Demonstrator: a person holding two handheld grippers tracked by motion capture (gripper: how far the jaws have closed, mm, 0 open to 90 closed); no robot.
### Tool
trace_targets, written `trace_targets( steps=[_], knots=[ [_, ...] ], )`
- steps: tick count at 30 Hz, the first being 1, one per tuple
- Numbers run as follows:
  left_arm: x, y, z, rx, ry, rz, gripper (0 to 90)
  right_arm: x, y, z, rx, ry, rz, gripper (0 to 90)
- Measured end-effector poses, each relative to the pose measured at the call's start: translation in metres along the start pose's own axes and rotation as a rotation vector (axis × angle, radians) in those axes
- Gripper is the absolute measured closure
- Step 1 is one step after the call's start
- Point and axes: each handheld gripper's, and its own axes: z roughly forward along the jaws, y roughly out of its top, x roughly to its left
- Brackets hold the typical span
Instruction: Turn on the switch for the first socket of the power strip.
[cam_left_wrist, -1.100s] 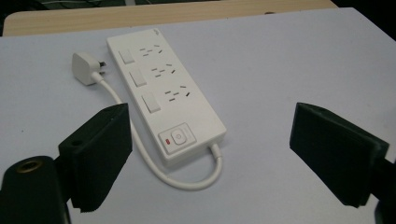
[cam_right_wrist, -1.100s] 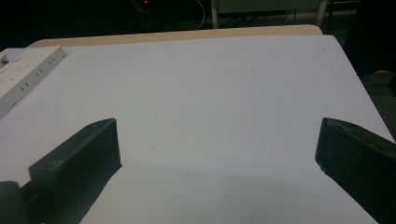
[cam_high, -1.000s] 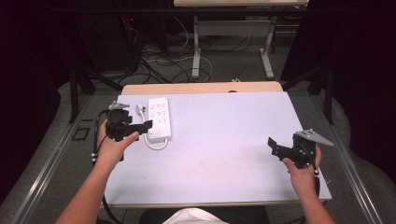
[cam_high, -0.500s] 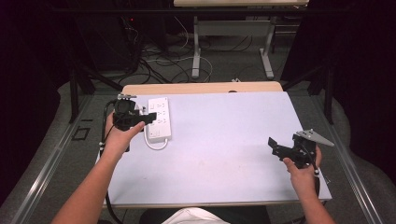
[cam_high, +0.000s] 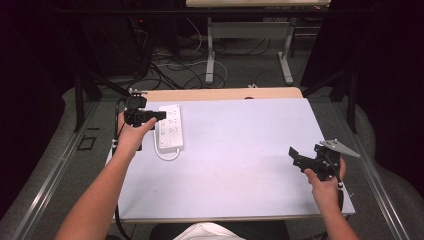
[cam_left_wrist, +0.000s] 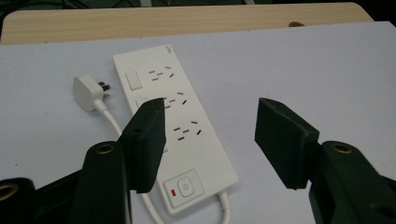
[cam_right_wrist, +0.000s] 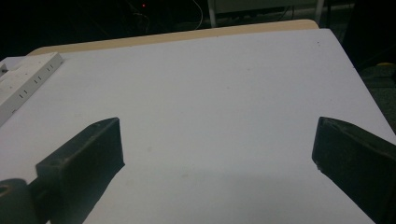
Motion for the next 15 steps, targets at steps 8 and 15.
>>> trace_targets(
  steps=[8, 15],
  knots=[
    [0.007, 0.009, 0.011, 0.036, -0.005, -0.067, 44.3, -0.001, -0.001, 0.002, -0.004, 0.001, 0.011, 2.4],
    [0.013, 0.016, 0.022, 0.079, 0.025, -0.101, 44.6, -0.002, -0.003, 0.002, 0.009, 0.0, 0.004, 2.5]
  ],
)
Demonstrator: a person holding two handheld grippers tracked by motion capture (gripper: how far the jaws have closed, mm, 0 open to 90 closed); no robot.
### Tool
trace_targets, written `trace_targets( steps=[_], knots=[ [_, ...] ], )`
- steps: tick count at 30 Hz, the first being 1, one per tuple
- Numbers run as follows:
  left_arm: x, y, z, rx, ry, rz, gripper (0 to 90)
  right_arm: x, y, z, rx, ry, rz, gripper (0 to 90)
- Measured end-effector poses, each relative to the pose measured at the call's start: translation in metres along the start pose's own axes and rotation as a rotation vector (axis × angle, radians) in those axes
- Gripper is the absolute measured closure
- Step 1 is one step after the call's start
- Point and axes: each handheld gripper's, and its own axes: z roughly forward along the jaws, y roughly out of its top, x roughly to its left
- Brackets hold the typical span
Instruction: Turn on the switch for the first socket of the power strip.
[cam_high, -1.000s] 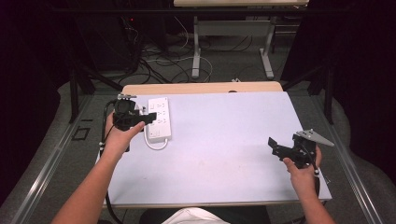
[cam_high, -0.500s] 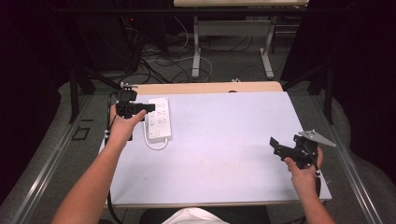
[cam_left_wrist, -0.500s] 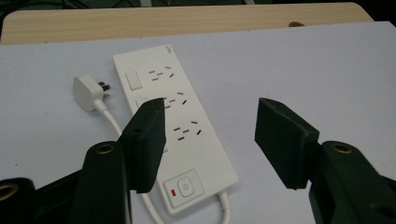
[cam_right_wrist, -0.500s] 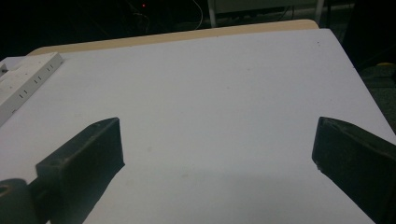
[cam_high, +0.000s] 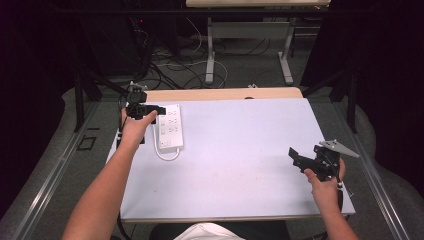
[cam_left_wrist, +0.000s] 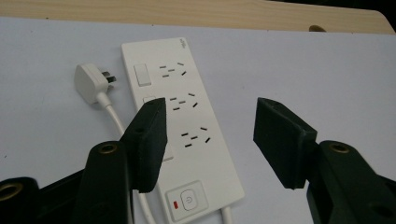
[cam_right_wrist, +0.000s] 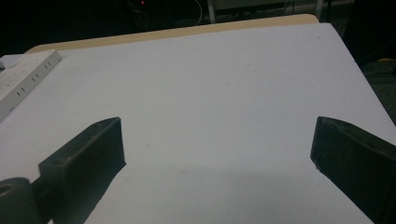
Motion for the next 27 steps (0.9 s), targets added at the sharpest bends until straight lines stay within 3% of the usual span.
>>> trace_targets(
  steps=[4, 13, 19, 20, 21, 27],
  knots=[
    [0.001, 0.002, 0.004, 0.005, 0.013, -0.03, 46.5, 0.0, 0.0, 0.0, 0.001, -0.006, 0.005, 2.5],
    [0.001, 0.007, 0.013, 0.045, -0.001, -0.08, 53.4, 0.003, -0.002, 0.004, 0.016, 0.007, 0.015, 2.7],
    [-0.001, 0.009, 0.018, 0.06, 0.001, -0.091, 56.9, 0.002, -0.002, 0.006, 0.02, 0.016, -0.003, 2.7],
    [-0.001, 0.009, 0.019, 0.069, -0.005, -0.091, 59.5, 0.004, -0.003, 0.009, -0.015, 0.014, 0.008, 2.7],
    [-0.001, 0.009, 0.019, 0.073, -0.002, -0.093, 60.4, 0.003, -0.002, 0.007, 0.021, 0.019, -0.002, 2.7],
    [-0.002, 0.009, 0.028, 0.118, 0.019, -0.094, 66.8, 0.002, -0.003, 0.007, 0.028, 0.019, 0.015, 2.7]
  ],
)
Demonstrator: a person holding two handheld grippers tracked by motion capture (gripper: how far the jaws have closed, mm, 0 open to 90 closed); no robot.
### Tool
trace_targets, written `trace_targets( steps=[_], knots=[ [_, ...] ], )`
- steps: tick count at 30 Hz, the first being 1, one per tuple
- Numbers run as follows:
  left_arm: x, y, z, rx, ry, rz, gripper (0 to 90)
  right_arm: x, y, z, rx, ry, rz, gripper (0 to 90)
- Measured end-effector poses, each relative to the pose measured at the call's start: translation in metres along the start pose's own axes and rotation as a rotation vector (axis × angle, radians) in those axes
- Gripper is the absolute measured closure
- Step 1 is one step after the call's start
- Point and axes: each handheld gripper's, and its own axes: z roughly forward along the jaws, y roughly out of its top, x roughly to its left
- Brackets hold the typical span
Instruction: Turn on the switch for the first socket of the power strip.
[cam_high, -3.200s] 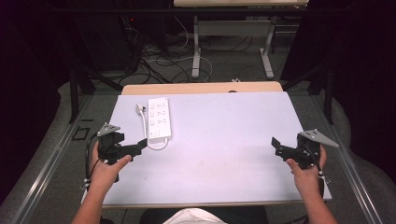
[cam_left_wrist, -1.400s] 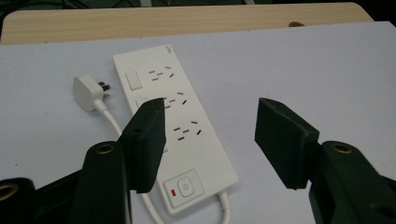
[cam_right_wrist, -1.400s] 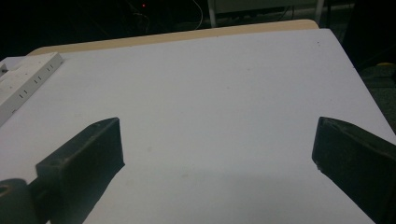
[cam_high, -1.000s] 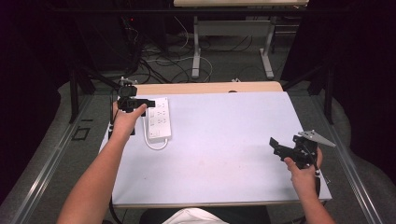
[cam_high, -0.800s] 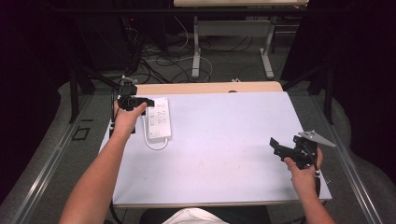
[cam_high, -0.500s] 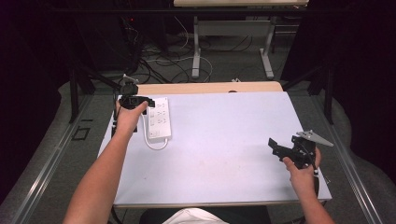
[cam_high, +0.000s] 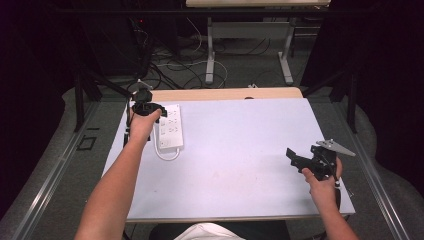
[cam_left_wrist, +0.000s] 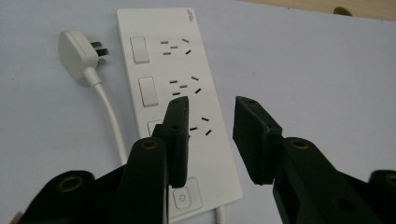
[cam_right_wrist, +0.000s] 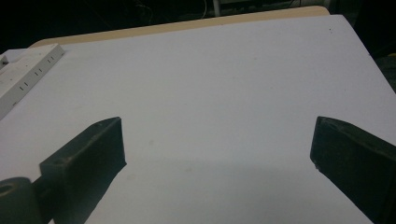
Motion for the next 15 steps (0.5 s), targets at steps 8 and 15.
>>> trace_targets(
  steps=[8, 15],
  knots=[
    [-0.004, 0.0, 0.008, 0.044, 0.025, 0.017, 77.0, -0.001, 0.0, 0.002, 0.014, 0.003, -0.006, 2.7],
    [-0.008, -0.003, 0.014, 0.071, 0.047, 0.045, 84.6, -0.002, -0.002, 0.004, 0.02, 0.002, 0.002, 2.8]
  ],
)
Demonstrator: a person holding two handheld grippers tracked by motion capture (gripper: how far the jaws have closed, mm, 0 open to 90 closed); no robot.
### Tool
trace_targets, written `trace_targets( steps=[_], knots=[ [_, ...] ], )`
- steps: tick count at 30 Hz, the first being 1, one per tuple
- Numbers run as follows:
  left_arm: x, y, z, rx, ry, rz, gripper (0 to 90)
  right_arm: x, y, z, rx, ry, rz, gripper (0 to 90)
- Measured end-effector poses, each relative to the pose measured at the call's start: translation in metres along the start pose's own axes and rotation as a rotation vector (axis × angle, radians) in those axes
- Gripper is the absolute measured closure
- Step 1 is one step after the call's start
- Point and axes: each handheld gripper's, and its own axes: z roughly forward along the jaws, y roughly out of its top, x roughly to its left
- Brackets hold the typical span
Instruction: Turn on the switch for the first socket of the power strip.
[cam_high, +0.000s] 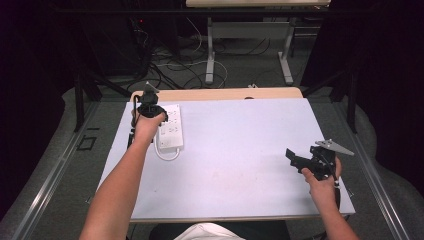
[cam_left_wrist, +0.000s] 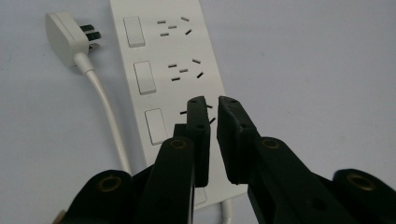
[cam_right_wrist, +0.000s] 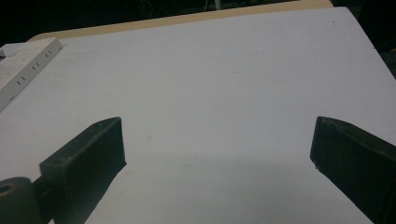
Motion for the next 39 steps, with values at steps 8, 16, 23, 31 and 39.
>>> trace_targets(
  steps=[8, 16, 23, 31, 39],
  knots=[
    [-0.002, -0.002, 0.004, 0.012, 0.027, 0.018, 89.7, 0.001, -0.001, 0.002, 0.012, 0.006, -0.004, 2.7],
    [-0.004, -0.004, 0.008, 0.034, 0.044, 0.036, 89.9, 0.001, -0.002, 0.005, 0.009, 0.009, 0.003, 2.9],
    [-0.006, -0.007, 0.013, 0.059, 0.066, 0.052, 90.0, 0.0, -0.002, 0.004, 0.024, 0.016, -0.01, 3.3],
    [-0.002, -0.011, 0.018, 0.082, 0.08, 0.036, 90.0, -0.001, -0.002, 0.004, 0.029, 0.019, -0.008, 3.3],
    [0.003, -0.015, 0.023, 0.105, 0.101, 0.028, 90.0, -0.001, -0.003, 0.006, 0.029, 0.024, 0.005, 3.5]
  ],
)
